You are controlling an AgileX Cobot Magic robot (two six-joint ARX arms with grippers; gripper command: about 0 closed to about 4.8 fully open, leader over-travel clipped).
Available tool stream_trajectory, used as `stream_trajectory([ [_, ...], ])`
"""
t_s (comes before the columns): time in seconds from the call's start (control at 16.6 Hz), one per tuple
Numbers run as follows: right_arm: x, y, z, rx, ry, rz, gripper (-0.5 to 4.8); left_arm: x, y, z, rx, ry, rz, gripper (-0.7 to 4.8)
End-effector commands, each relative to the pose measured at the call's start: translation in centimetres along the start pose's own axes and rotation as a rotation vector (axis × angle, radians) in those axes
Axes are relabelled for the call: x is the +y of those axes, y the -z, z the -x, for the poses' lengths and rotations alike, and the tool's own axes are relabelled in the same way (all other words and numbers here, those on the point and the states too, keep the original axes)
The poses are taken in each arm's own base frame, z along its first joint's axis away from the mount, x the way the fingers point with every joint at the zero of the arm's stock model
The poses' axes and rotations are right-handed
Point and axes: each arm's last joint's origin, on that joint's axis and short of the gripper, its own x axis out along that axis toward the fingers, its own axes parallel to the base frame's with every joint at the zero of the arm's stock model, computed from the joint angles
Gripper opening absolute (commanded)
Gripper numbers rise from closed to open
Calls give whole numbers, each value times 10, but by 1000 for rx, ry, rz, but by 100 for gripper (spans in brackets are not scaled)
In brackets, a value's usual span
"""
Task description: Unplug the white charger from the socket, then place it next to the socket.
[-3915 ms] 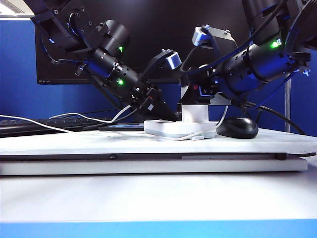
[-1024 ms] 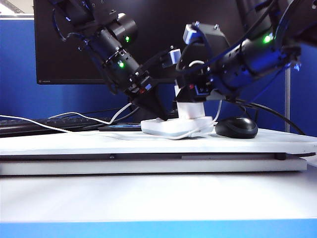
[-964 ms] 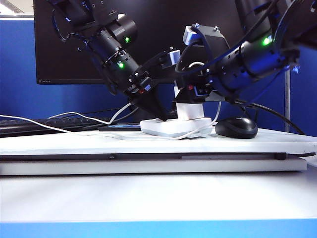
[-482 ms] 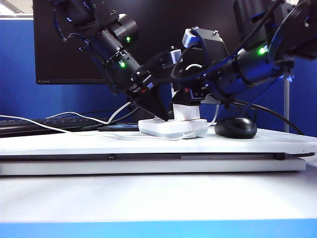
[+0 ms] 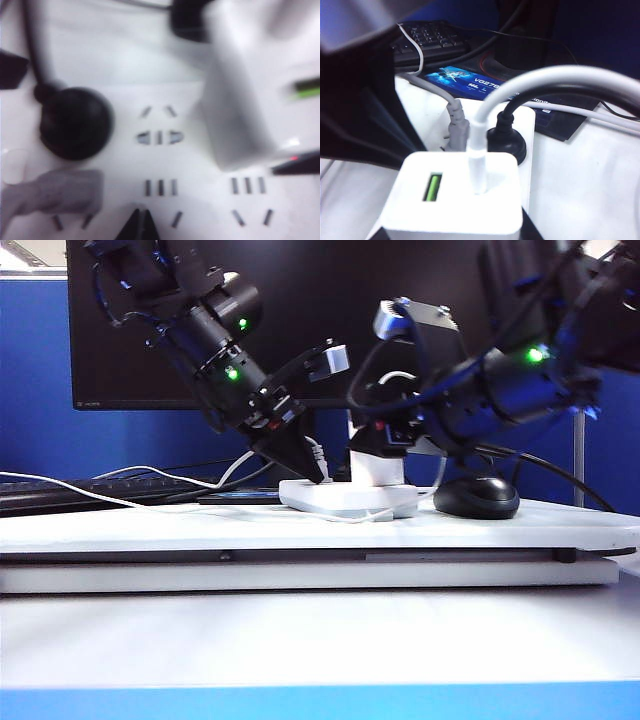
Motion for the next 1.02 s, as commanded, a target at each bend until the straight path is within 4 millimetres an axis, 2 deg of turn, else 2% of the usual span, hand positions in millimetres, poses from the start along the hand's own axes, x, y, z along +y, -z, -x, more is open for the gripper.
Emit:
stream_trajectory([
  [0.06,6,-4,3,-33,-77,0,-1,0,2,-9,-32,42,28,-6],
  [0.42,6,-4,3,-28,-77,0,-1,0,4,-13,-22,51,45,-6],
  [0.78,6,-4,3,-27,-80,0,-1,-12,4,-16,23,102,-32,-6],
  [1.02,6,-4,3,-27,-84,0,-1,-11,-14,-7,21,112,-93,-6],
])
